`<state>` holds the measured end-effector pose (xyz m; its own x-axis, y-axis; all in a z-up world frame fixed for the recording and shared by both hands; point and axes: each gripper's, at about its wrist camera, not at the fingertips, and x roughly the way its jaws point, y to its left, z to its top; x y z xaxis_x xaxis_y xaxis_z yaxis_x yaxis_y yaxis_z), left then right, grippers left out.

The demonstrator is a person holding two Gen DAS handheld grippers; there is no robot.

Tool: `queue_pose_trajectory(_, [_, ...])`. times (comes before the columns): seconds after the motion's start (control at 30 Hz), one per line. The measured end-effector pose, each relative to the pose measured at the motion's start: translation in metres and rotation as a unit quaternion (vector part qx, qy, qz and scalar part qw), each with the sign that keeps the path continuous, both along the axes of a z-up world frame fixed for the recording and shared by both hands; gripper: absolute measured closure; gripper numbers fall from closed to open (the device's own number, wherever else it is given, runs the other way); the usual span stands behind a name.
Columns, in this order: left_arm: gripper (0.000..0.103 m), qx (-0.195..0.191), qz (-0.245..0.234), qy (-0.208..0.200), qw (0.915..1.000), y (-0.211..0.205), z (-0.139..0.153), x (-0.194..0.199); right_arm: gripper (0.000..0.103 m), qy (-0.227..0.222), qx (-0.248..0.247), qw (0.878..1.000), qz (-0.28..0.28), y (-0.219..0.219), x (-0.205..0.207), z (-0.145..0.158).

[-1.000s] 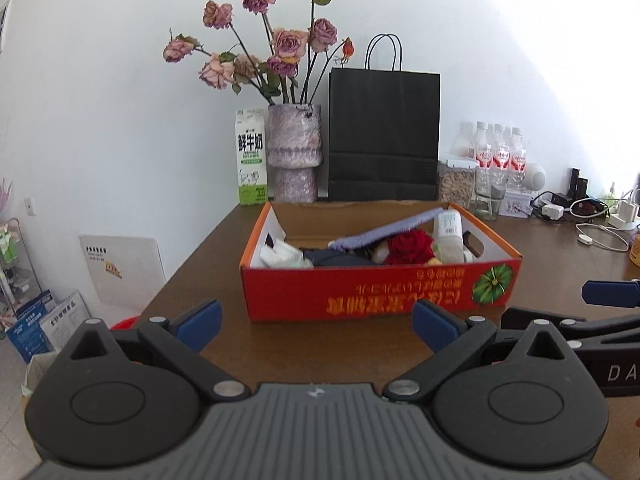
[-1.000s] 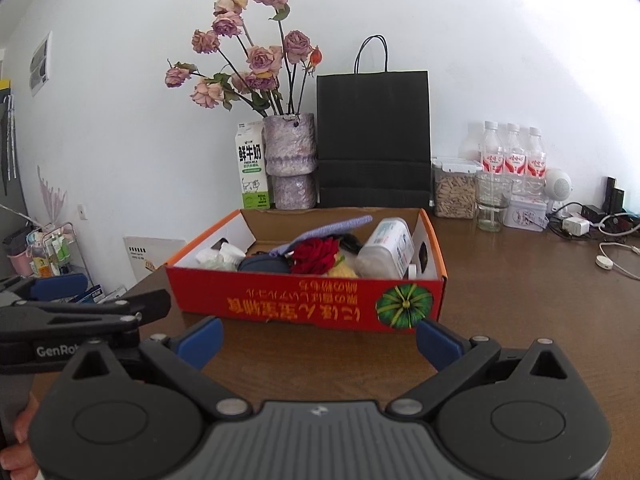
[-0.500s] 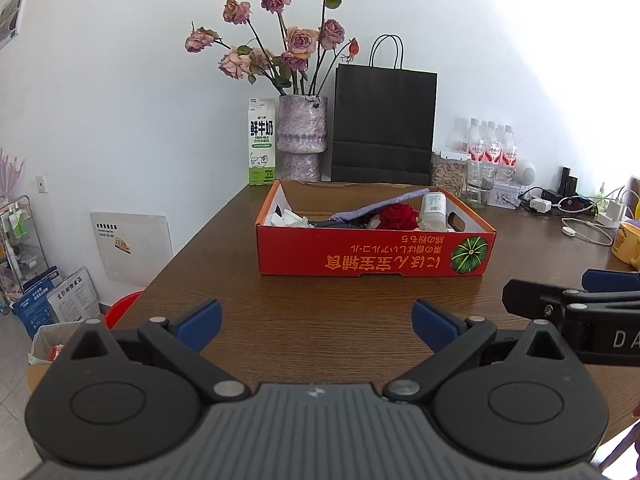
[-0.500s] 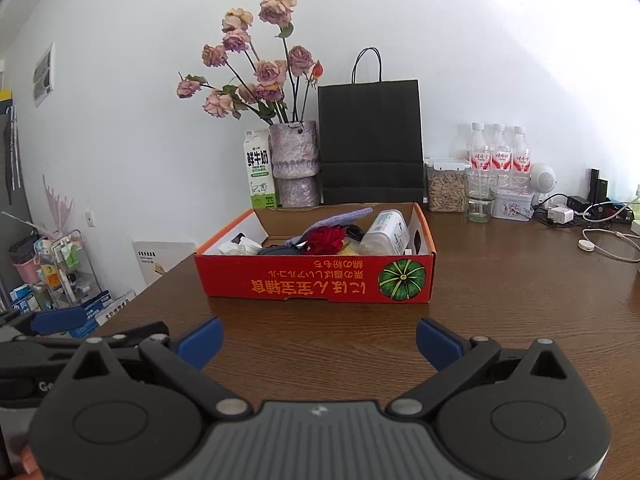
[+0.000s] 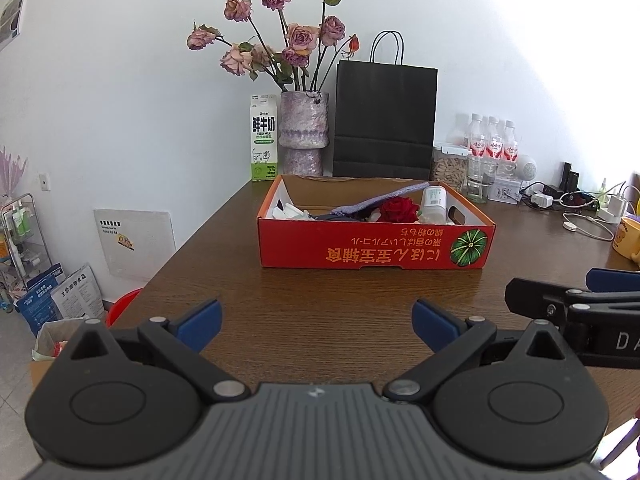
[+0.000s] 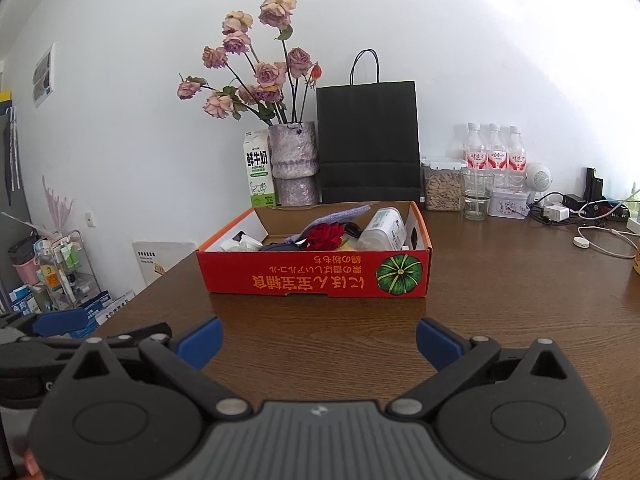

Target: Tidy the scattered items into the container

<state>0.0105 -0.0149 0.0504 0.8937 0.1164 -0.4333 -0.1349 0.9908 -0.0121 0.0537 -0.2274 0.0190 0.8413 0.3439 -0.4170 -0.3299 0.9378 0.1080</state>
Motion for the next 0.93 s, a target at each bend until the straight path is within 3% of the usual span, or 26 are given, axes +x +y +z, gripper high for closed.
queue_pose_trajectory(0.93, [0.0, 0.009, -0.004, 0.003, 0.9999, -0.0018, -0.0033, 0.0001, 0.0, 0.007, -0.003, 1.0, -0.004, -0.0025, 0.0008, -0.0061])
